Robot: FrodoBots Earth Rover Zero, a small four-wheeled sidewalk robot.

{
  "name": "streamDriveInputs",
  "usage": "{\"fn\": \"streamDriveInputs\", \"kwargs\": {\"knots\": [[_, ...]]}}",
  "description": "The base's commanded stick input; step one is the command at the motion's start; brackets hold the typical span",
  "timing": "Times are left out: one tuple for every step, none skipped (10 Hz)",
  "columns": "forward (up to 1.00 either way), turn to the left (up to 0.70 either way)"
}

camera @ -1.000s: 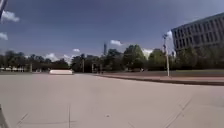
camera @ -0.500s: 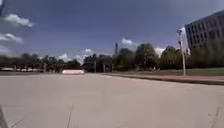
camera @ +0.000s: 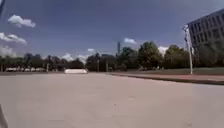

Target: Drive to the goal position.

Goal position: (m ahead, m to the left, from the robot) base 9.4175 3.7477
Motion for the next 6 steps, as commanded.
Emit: {"fn": "streamDriveInputs", "kwargs": {"knots": [[1.0,0.03],[1.0,0.03],[1.0,0.03],[1.0,0.03],[1.0,0.03],[1.0,0.03]]}}
